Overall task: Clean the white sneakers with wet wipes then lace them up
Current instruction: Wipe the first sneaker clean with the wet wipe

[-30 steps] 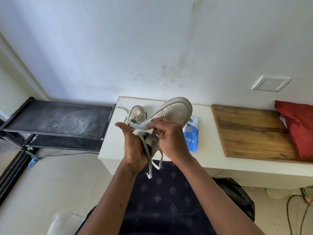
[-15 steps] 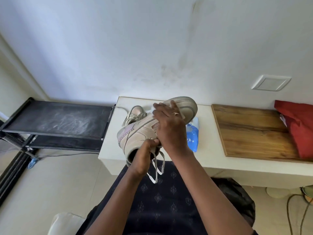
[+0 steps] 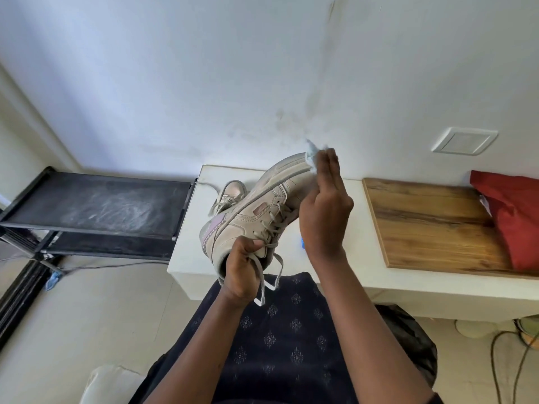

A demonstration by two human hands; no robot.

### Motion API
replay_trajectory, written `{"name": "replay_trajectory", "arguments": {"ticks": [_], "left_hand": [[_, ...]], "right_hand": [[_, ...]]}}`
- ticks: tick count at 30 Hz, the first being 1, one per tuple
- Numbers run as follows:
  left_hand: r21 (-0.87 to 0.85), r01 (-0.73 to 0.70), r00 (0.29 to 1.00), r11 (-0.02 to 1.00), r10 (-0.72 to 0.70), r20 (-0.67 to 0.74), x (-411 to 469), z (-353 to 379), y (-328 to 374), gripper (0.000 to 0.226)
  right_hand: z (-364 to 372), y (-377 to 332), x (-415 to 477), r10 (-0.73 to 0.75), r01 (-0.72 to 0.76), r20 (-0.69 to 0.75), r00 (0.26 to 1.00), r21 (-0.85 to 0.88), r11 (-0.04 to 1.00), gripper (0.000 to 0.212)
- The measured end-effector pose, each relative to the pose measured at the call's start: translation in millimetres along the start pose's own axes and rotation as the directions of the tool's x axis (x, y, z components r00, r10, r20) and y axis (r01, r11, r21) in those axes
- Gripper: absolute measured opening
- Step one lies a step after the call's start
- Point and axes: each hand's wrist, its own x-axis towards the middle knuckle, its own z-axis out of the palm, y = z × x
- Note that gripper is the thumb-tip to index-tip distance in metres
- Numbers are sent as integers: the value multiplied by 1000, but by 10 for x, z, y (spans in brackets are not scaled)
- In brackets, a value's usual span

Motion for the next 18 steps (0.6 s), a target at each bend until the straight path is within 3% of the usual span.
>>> {"name": "replay_trajectory", "arguments": {"ticks": [4, 7, 11, 15, 18], "left_hand": [[-22, 27, 1000, 999, -27, 9, -20, 22, 42, 20], [-20, 62, 997, 998, -62, -35, -7, -15, 56, 10], [57, 21, 999, 998, -19, -38, -7, -24, 114, 17], [90, -16, 1000, 996, 16, 4, -33, 3, 165, 23], [155, -17, 1000, 988, 20, -16, -6, -28, 153, 5]], "right_hand": [[84, -76, -77, 111, -111, -37, 993, 7, 994, 57], [94, -73, -106, 80, -78, 74, 994, -26, 997, 63], [106, -20, -122, -35, 44, 178, 983, -45, 998, 67], [115, 39, -61, -146, 148, 125, 981, -5, 989, 55], [154, 21, -54, -318, 318, 167, 933, 21, 948, 50]]}}
